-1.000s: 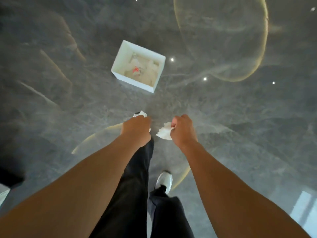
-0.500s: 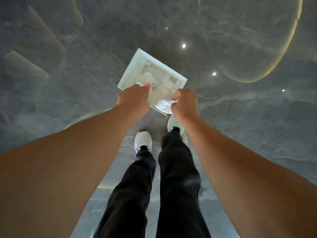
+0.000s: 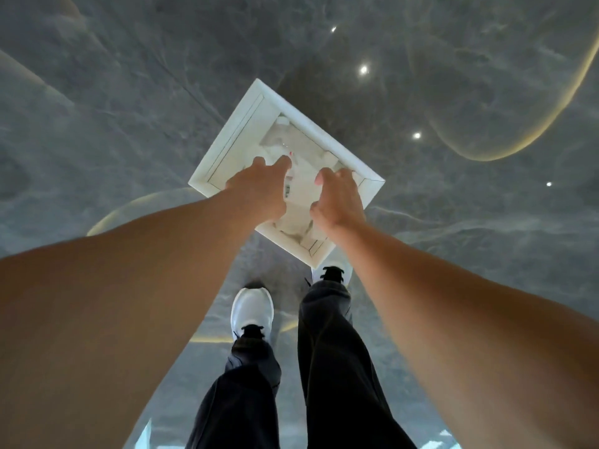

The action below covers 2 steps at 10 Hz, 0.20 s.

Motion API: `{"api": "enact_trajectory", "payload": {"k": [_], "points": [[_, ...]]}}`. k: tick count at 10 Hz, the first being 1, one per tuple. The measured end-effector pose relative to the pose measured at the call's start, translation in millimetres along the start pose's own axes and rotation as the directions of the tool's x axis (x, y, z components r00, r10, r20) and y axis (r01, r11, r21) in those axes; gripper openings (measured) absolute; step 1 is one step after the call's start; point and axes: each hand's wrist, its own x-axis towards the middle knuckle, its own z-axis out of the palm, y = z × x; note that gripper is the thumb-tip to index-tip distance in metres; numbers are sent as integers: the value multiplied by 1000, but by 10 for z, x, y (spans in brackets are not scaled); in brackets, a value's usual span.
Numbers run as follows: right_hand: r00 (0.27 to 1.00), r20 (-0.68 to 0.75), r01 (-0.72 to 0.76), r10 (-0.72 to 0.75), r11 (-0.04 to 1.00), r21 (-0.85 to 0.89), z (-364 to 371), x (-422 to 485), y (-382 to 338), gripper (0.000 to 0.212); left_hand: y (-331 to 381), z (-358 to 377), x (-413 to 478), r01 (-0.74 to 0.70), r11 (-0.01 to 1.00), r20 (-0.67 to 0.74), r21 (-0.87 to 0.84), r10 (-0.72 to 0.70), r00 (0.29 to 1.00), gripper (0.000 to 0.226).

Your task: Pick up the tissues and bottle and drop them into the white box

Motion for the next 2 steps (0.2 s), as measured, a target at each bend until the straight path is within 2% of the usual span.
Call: {"api": "enact_trajectory", "payload": {"k": [1, 2], "points": [[999, 15, 47, -46, 997, -58, -271, -130, -25, 31, 40, -260, -158, -27, 996, -28, 82, 29, 999, 55], [1000, 23, 19, -17, 996, -89, -709, -282, -172, 30, 126, -630, -445, -38, 985, -51, 167, 47, 998, 37]]}}
